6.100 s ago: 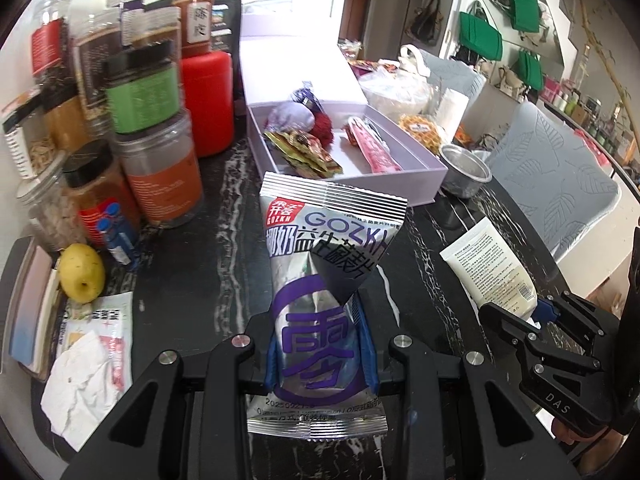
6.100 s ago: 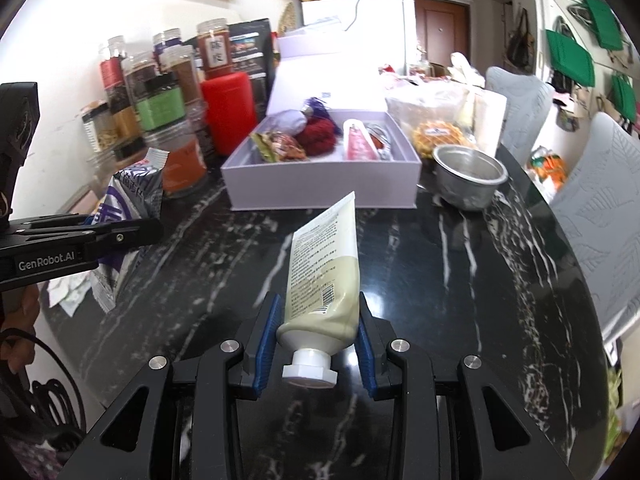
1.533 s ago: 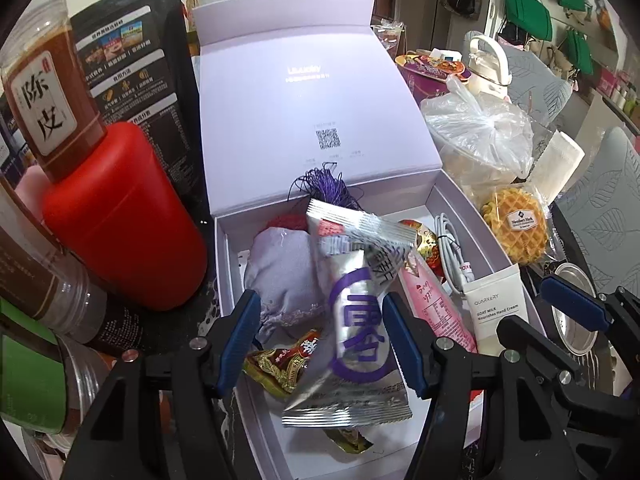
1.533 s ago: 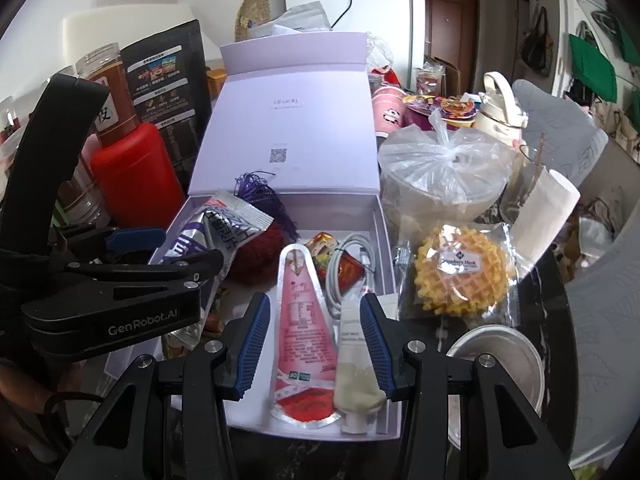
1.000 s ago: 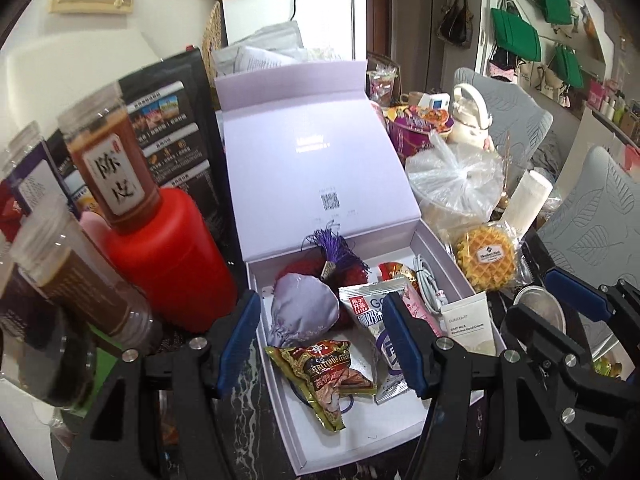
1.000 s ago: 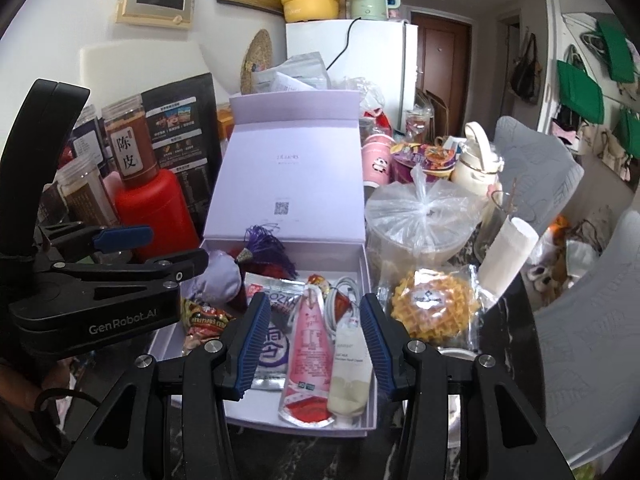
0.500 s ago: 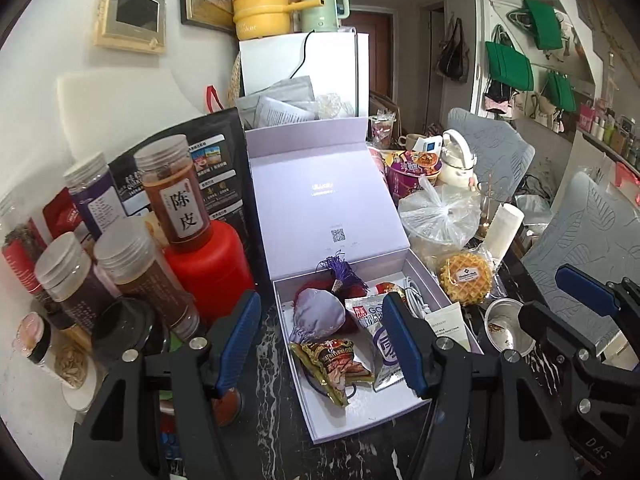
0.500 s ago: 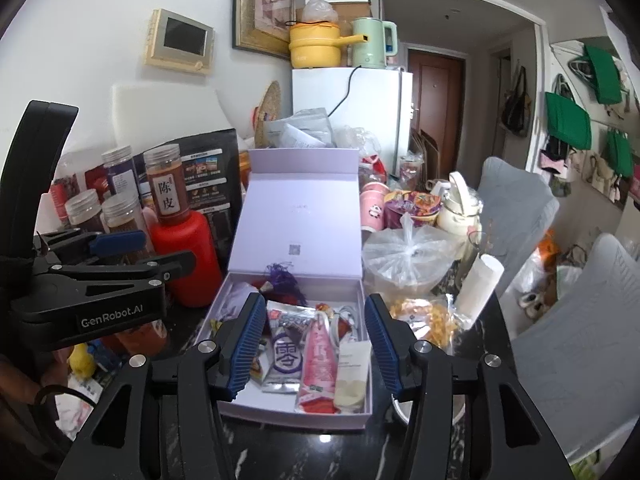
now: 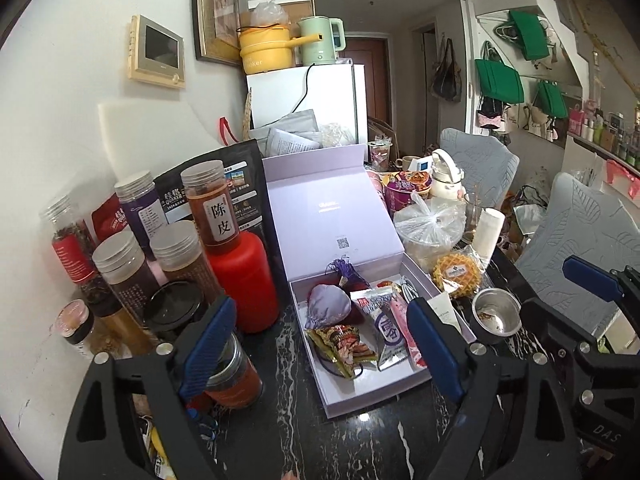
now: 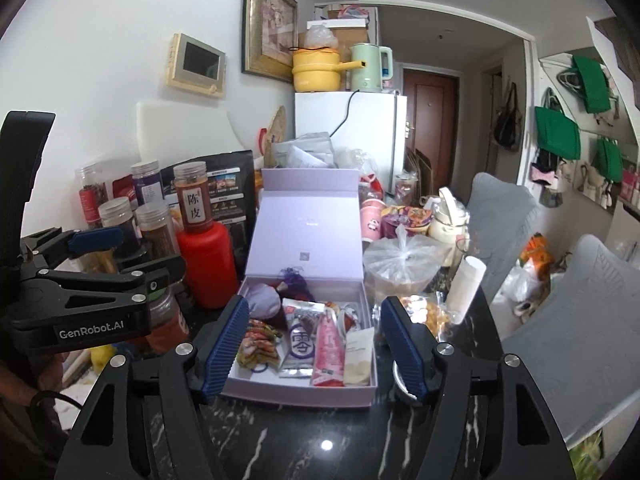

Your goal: Organize soft objects

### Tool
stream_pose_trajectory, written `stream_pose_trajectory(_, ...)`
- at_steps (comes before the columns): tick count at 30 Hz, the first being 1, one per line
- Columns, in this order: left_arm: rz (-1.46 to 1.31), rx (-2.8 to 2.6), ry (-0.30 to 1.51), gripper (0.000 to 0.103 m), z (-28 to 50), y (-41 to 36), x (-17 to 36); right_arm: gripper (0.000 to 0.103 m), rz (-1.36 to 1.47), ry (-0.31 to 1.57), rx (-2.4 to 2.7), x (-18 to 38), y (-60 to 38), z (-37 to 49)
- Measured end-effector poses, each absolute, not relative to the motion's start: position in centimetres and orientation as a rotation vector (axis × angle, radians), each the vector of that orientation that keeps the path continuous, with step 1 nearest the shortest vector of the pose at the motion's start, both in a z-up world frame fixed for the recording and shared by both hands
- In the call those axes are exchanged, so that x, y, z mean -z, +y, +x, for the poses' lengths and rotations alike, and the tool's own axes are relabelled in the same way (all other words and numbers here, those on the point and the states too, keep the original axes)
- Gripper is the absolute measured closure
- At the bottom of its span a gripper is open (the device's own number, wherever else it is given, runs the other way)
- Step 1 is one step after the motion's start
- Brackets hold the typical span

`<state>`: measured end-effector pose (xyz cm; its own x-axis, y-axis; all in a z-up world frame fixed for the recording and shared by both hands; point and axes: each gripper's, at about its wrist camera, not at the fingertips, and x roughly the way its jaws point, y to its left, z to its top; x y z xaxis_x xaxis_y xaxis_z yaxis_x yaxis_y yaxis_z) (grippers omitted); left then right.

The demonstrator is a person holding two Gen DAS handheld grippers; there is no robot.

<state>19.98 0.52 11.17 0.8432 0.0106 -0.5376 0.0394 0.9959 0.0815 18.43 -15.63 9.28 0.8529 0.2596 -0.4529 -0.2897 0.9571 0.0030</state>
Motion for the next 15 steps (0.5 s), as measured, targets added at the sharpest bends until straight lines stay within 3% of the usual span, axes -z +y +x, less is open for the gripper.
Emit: stream_pose_trajectory(15,0.090,0.059,0.596,0.014,15.9,0.3,-9.4,0.028,-0.008,0.524,-0.217,-7.1,-16.7,14.6)
